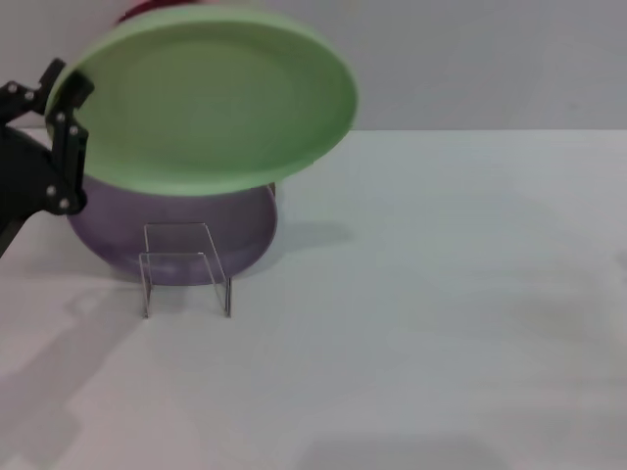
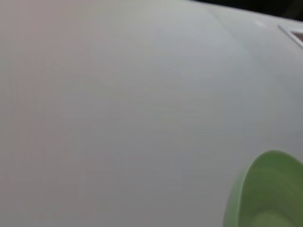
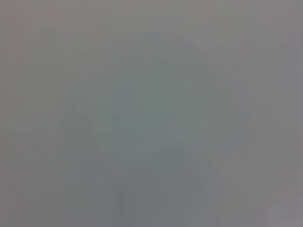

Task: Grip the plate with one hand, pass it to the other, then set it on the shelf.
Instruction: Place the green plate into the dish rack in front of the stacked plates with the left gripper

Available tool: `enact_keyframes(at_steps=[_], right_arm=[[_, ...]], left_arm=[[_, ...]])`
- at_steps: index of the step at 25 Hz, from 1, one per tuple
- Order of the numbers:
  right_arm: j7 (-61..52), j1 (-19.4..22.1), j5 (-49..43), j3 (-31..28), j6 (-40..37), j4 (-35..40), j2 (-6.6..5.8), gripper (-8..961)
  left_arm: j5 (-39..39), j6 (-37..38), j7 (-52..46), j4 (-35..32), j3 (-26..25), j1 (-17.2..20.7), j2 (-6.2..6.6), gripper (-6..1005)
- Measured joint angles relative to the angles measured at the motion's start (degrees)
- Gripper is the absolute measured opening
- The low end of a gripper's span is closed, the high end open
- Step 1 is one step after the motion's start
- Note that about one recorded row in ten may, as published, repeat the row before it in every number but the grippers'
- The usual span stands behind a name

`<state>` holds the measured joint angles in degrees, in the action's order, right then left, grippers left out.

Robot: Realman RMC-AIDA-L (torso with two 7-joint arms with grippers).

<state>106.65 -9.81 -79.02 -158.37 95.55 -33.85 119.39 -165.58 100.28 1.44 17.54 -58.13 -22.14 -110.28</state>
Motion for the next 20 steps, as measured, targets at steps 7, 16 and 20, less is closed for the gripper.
enact_keyframes(at_steps=[7, 16, 20], right_arm=[[-0.04, -0.44, 0.10, 1.05, 0.31, 0.47, 0.00, 573], [-0.05, -0.55, 0.04, 1.59, 0.87, 0.65, -0.05, 578], [0.00, -0.56, 0.02, 1.59, 1.42, 0.65, -0.04, 580]], left_arm=[[-0.02, 0.54, 0.70, -5.70, 0.21, -1.39, -0.11, 76], [-0.01, 0.69, 2.46, -9.32, 2.33, -3.34, 0.29, 76], [-0.01, 0.65, 2.86, -9.97, 2.73, -3.63, 0.31, 76]])
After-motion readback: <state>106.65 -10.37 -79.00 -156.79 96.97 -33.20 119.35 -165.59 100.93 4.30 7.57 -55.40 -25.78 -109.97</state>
